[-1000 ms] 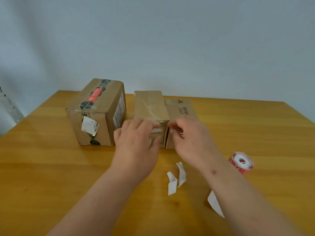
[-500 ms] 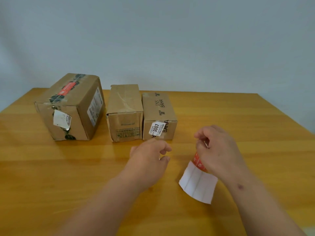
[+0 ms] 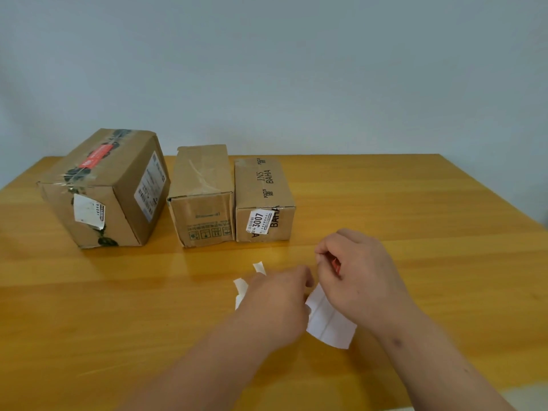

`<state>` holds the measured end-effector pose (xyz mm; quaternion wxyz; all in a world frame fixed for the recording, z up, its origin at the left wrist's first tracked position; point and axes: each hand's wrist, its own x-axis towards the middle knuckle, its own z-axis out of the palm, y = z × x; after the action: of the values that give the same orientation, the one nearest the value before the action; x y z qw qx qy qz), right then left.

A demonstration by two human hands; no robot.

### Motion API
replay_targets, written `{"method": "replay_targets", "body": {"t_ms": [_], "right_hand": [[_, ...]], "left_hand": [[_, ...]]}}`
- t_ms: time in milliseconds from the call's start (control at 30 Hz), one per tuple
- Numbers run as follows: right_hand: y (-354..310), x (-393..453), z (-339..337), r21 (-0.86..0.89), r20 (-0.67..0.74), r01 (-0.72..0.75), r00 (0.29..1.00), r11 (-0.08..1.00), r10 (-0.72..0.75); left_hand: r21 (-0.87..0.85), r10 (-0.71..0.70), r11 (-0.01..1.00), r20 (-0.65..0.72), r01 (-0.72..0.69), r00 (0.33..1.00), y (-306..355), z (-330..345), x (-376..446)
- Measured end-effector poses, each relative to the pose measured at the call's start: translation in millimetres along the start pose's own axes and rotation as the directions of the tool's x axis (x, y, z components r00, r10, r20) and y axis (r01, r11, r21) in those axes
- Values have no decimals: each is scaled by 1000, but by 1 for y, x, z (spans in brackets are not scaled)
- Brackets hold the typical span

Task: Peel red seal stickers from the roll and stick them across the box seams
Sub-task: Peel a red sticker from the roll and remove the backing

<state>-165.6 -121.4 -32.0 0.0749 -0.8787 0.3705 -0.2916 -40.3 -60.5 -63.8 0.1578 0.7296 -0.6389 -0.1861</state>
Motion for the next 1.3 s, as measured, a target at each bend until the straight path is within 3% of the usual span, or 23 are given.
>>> {"method": "replay_targets", "body": {"t_ms": [100,233,433,600,700,900,1000,1100,1200,1300], "right_hand": [[-2,-1,-3,-36,-9,14,1000,999,-14],[-11,-1,-7,-50,-2,32,999,998,-32],[-30,0,-12,-95,232,53,972,994,-30],[-33,7,-13,-16,228,100,969,995,-93],[-34,14,-13,19,200,95,975,995,-97],[-38,22,-14,129,305,16,951,992,-55],[-41,25,-10,254,366,-46,929,966,-52],[-41,26,-10,359,372,-130,928,924,-14],[-39,26,-9,369,382,-152,924,917,0],[-39,28,-8,351,395,-134,918,927,-17]], "left_hand": [[-239,-68,968,34,74,997,-4,-6,0],[-586,-181,790,56,179,982,-7,-35,-3],[-763,-277,620,7,184,961,-13,-61,-13],[-818,-328,535,32,213,944,-27,-67,-19],[-802,-313,554,46,222,949,-31,-74,-26],[-664,-242,735,-68,137,968,-29,-81,-35],[-672,-198,733,-57,109,979,-28,-82,-36],[-739,-205,664,-32,115,978,-31,-81,-35],[-777,-209,619,-16,119,978,-36,-81,-34],[-737,-177,666,-10,112,984,-36,-84,-34]]}}
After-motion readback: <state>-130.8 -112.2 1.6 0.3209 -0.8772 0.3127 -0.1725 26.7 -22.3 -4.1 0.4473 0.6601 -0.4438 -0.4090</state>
